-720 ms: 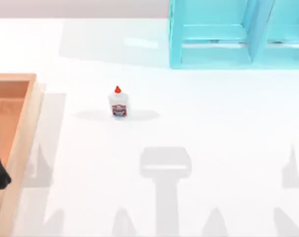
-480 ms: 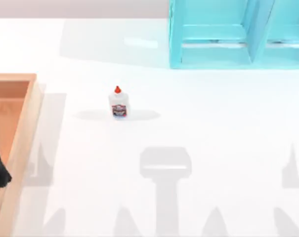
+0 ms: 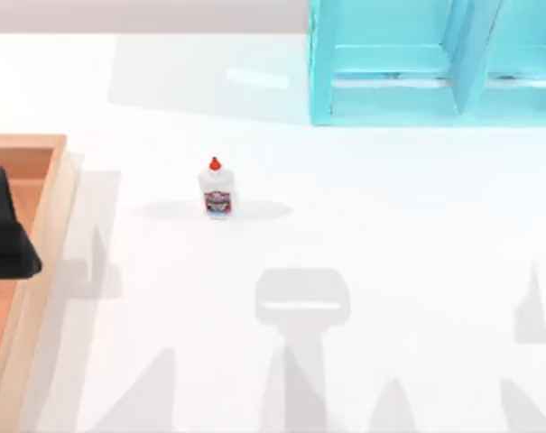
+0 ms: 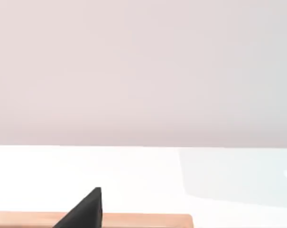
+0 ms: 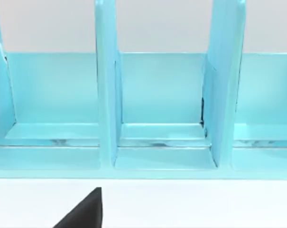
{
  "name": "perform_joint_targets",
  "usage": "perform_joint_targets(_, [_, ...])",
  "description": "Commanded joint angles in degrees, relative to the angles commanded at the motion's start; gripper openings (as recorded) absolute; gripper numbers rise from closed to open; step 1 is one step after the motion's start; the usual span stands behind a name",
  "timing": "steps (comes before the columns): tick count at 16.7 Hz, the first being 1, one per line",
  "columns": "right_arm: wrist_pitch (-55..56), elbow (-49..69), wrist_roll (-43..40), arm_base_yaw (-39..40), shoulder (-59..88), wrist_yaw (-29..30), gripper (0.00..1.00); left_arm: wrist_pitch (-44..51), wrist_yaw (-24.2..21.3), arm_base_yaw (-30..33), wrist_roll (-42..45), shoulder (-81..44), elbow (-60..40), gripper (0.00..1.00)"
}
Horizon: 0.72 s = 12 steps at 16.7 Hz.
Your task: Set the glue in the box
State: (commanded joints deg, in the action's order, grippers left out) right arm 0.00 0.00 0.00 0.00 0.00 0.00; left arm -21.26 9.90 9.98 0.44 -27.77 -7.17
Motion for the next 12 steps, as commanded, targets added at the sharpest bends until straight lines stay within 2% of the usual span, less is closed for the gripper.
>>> perform_joint_targets(12, [0.0, 0.0, 0.0, 0.0, 0.0, 0.0, 1.0, -45.1, 21.5, 22.7, -2.7, -63.7, -13.8, 1.0])
